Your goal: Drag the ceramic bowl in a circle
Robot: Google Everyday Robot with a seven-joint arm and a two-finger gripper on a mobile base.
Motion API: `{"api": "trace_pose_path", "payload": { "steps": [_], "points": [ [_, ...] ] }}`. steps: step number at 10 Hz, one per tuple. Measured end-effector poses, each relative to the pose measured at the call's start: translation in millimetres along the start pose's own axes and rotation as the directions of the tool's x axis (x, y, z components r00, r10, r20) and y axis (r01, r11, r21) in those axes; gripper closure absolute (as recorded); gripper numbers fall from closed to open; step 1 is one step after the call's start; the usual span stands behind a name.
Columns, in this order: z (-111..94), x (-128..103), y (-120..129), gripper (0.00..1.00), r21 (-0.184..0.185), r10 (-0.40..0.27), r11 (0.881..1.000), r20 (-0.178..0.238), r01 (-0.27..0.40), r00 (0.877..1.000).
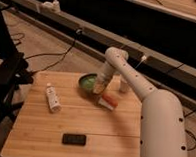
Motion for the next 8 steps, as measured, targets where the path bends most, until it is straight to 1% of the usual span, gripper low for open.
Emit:
{"api": "trace_pose_path", "payload": {
  "steps": [2,3,4,5,6,8],
  "points": [
    [4,-23,-17,1.0,0.001,-0.048,0.999,0.009,0.048,0.999],
    [9,-40,-20,1.0,-0.009,-0.086,0.996,0.018,0.086,0.996],
    [17,-56,-17,1.0,-0.028,-0.126,0.992,0.028,0.126,0.992],
    [25,-70,-9,1.0,-0.054,-0.168,0.984,0.036,0.169,0.985],
    [33,-82,3,1.0,-0.083,-0.209,0.974,0.044,0.213,0.977],
    [39,-87,23,1.0,-0.114,-0.239,0.963,0.06,0.245,0.969]
  ]
}}
